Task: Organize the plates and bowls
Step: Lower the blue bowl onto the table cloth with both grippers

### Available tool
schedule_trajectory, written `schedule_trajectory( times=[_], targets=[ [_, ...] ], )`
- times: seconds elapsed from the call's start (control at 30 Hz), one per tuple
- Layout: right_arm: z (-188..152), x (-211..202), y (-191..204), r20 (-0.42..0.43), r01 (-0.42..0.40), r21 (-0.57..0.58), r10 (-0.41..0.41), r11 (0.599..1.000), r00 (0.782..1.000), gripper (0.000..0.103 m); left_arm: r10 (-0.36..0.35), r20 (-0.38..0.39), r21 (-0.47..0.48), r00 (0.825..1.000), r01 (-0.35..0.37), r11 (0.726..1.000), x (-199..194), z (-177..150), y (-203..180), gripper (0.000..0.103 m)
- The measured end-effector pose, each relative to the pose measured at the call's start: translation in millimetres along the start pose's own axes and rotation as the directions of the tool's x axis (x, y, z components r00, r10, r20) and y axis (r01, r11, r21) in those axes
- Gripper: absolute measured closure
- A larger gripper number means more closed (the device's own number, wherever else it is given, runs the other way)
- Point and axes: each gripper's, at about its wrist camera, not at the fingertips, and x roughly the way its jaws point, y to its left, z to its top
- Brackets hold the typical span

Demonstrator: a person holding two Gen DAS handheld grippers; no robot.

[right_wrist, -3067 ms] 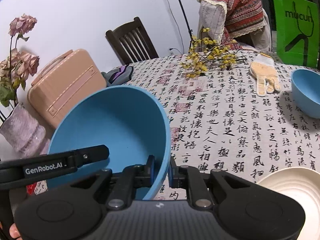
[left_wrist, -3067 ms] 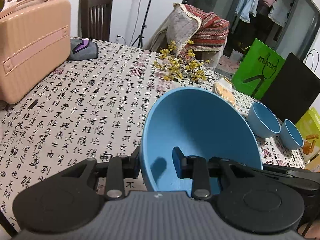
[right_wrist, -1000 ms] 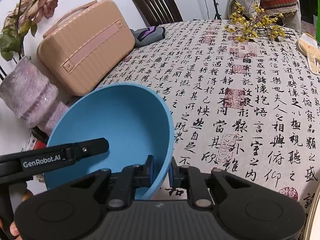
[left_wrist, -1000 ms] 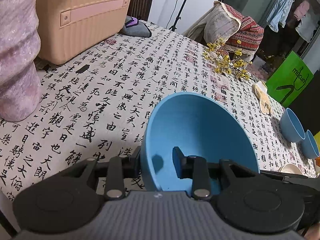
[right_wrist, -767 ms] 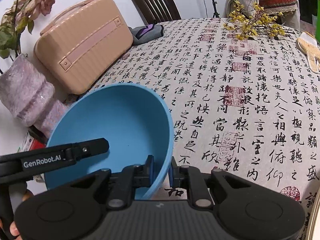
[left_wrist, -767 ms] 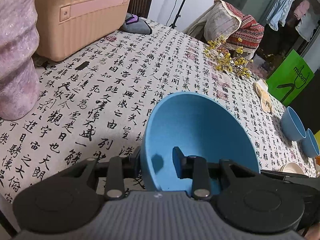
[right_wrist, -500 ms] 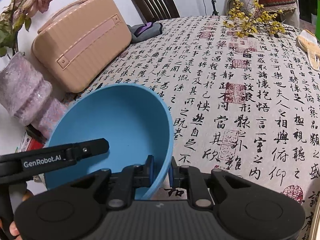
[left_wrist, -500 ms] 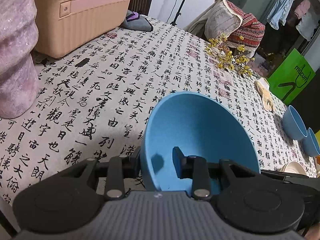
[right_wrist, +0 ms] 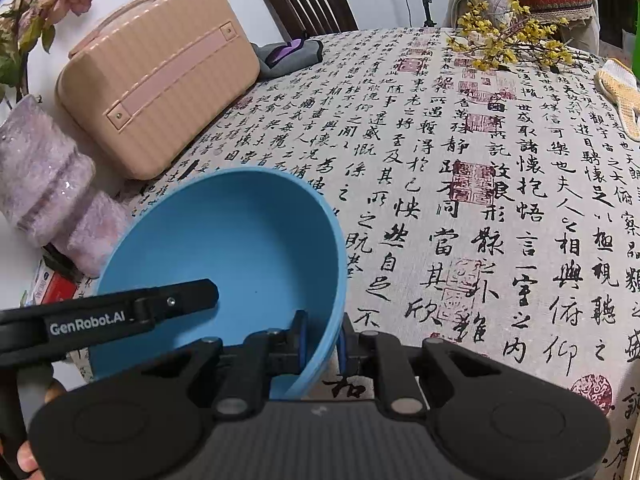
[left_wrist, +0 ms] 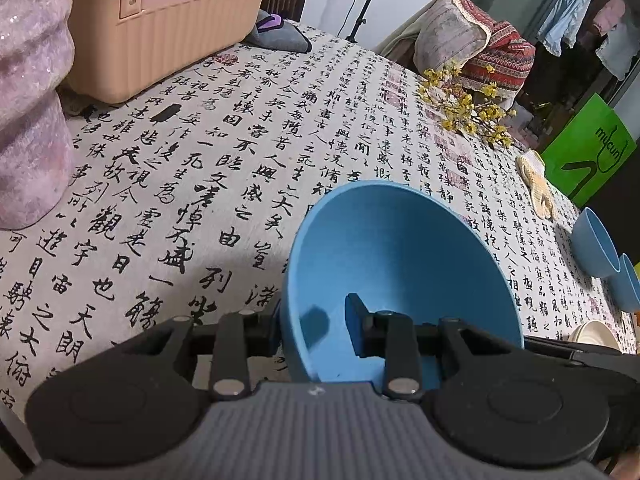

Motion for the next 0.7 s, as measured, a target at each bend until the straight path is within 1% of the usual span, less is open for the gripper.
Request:
schedule_trajectory(
  times=[0.3, 0.7],
  targets=[
    [-0.3, 3.5, 1.7, 0.004, 0.015, -0.013, -0.015, 1.000, 1.000, 0.089, 0.002, -0.005, 0.000, 1.000, -0.002, 1.000, 4.5, -0.8, 2.4, 0.071],
    [-1.1, 12.5, 0.2, -0.010, 0.016, -0.012, -0.016, 1.000, 1.000, 0.088, 0.012, -0.020, -0.004, 1.000, -0.012, 1.000, 12.8, -3.4, 4.8, 0.071]
  ],
)
